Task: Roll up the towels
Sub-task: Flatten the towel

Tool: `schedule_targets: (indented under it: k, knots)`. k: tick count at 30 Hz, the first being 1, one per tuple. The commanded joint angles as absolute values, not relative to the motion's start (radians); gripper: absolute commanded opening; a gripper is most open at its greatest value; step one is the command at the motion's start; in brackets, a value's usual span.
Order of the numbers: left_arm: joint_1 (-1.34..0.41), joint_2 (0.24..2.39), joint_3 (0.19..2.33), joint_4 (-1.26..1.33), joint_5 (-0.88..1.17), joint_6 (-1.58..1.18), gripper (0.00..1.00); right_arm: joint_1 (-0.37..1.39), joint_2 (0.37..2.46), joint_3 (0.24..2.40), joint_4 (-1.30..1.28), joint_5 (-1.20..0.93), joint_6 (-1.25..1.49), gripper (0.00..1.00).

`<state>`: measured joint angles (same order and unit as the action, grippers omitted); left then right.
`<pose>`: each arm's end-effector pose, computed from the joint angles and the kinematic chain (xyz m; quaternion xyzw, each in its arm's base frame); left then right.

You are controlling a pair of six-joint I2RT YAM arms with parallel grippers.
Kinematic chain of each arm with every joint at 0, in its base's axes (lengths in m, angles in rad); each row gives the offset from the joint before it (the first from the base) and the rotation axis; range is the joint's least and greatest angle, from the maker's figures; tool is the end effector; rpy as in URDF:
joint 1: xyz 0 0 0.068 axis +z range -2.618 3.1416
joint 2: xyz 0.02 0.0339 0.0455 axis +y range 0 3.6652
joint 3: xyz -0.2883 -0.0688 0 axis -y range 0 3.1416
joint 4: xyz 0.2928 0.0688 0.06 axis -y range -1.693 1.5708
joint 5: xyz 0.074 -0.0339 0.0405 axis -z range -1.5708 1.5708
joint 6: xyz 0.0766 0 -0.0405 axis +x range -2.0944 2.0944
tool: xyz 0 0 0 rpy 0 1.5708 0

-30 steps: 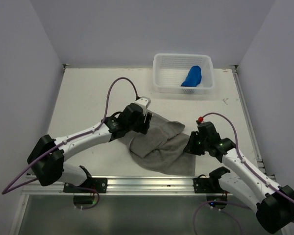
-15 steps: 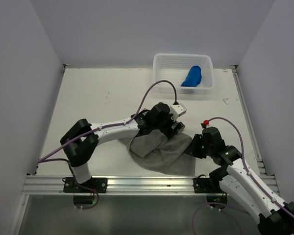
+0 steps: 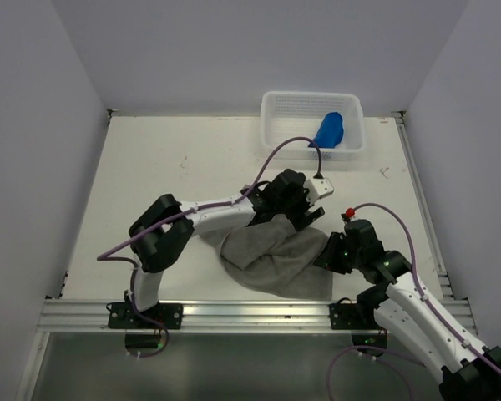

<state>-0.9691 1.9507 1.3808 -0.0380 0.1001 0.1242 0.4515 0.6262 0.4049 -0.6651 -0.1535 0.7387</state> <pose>0.2932 -0.4405 0.1880 0.4800 0.7442 -0.2301 0.4036 0.1567 0.0890 0.1607 0.1089 0.9333 0.2474 0.2366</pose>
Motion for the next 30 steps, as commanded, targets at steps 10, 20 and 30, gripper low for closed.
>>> schedule_targets:
  k: [10, 20, 30]
  knots:
    - [-0.96, 2.016, 1.43, -0.06, 0.041, 0.183, 0.38, 0.456, 0.649, 0.402, -0.643, -0.173, 0.707, 0.25]
    - [-0.959, 1.827, 1.428, -0.112, -0.268, 0.121, 0.0, 0.456, 0.698, 0.37, -0.575, -0.164, 0.704, 0.23]
    - [-0.702, 1.444, 1.398, -0.549, -0.35, -0.351, 0.0, 0.453, 0.851, 0.408, -0.503, -0.115, 0.735, 0.24]
